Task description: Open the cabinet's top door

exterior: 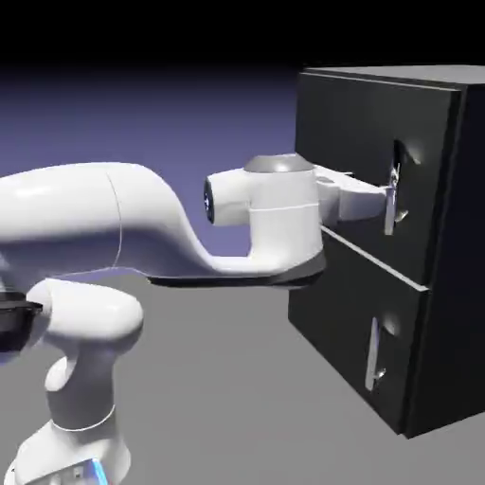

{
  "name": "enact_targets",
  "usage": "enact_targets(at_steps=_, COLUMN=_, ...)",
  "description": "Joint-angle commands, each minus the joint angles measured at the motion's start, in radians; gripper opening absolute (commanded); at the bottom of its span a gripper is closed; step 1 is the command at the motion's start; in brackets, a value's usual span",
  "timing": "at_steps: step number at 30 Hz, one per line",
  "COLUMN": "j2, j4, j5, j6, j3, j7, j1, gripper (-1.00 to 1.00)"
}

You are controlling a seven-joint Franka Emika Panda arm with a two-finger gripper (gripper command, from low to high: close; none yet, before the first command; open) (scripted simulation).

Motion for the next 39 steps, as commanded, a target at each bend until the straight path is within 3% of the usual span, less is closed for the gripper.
enact_targets(at_steps=1, j2=0.0, j4=0.0, j5=-0.002, j6=0.0, j3=-0.001, j7=0.002, j1=0.001, gripper=1.0)
enact_targets(at_steps=7, j2=0.054, j4=0.129, j5=-0.026, j6=-0.031, j3=-0.102, j7=0.011, j1=0.179, gripper=1.0)
enact_targets(at_steps=8, j2=0.054, j4=0.129, j5=-0.026, j6=-0.031, j3=-0.102, j7=0.011, j1=0.179, gripper=-1.0)
enact_targets(at_steps=27, j2=-0.101, j4=-0.428, j5=0.469, j6=-0.403, j3=0.476, j7=-0.112, j1=-0.428, gripper=-1.0)
enact_targets(at_steps=39, j2=-0.312, j4=-0.632, j5=0.982, j6=-0.667, j3=0.91, j7=-0.249, j1=-0.531, gripper=-1.0)
